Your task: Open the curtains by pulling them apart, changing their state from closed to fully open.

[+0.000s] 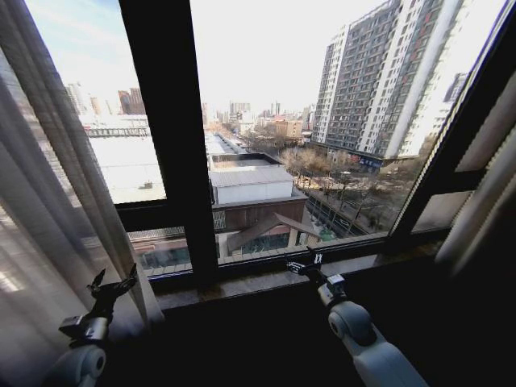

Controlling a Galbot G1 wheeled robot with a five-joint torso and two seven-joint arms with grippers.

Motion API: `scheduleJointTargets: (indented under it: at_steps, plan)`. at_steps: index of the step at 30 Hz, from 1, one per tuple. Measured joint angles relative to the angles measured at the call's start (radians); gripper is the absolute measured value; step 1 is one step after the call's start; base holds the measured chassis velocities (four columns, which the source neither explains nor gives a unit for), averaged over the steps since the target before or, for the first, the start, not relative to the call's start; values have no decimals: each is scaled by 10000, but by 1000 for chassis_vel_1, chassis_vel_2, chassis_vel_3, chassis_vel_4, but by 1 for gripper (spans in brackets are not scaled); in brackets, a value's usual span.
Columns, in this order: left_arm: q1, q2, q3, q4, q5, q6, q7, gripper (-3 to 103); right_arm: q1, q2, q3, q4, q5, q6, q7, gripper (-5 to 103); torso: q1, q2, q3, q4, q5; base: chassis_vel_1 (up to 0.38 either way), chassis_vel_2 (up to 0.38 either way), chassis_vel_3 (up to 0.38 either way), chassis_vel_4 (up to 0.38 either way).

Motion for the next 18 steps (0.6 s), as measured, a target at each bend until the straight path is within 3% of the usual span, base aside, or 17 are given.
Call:
scheduleJointTargets:
  at_steps: [3, 4, 5, 8, 11, 14, 18]
  plan:
    - [-164, -47, 392, -151, 148, 358, -275, 100, 0, -1, 0, 0, 0, 0, 0, 100, 0, 0, 0, 0, 0, 0, 0, 0, 0]
    - [-484, -138, 1144, -428, 436, 1047, -826, 100, 0, -1, 0, 0, 0, 0, 0, 100, 0, 0, 0, 1, 2, 0, 0, 0, 0]
    - [-484, -138, 1144, -428, 436, 1047, -826, 100, 0, -1, 0, 0, 0, 0, 0, 100, 0, 0, 0, 1, 2, 0, 0, 0, 0]
    - [-961, -239, 2245, -847, 918, 1936, -1617, 100, 1, 0, -2, 0, 0, 0, -2, 100, 0, 0, 0, -2, -2, 0, 0, 0, 0]
    - [-1021, -177, 2308, -901, 1233, 1845, -1796, 100, 0, -1, 0, 0, 0, 0, 0, 100, 0, 0, 0, -1, 9, 0, 0, 0, 0]
    - [-935, -110, 2181, -801, 1973, 1286, -1947, 100, 0, -1, -1, 0, 0, 0, -1, 100, 0, -1, 0, 7, 2, 0, 0, 0, 0]
    - [-853, -98, 2106, -696, 2078, 754, -2018, 100, 0, 0, 0, 0, 0, 0, -1, 100, -1, 0, 0, 5, -1, 0, 0, 0, 0]
